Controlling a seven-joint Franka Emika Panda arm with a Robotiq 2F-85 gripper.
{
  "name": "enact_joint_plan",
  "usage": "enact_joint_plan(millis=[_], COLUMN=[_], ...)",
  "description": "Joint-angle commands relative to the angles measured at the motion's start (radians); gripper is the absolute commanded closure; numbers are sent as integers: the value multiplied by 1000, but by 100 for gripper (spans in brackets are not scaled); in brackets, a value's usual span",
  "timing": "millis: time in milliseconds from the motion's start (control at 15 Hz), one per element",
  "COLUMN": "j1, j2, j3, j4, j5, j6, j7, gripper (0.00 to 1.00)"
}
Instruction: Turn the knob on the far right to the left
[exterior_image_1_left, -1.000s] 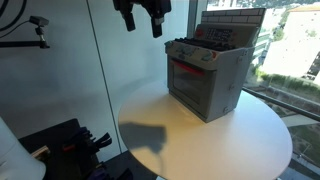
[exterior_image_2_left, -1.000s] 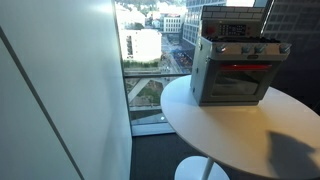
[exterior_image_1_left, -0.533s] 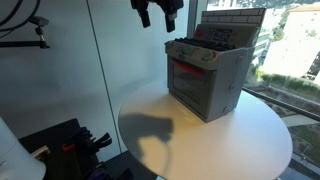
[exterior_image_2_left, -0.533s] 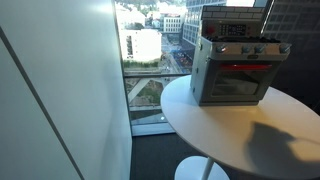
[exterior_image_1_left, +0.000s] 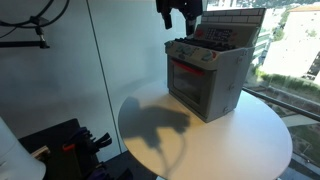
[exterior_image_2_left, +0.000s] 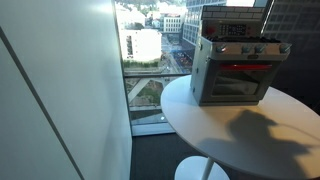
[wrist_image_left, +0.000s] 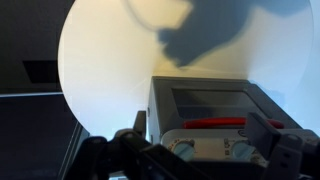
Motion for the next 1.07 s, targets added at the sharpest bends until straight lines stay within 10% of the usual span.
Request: enact_joint_plan(millis=[0, 1000], j1=[-16, -34], j2=[110, 308], j3=[22, 87], j4=[97, 202], j5=[45, 115], j6=[31, 172], j7=[60, 212], gripper=[0, 0])
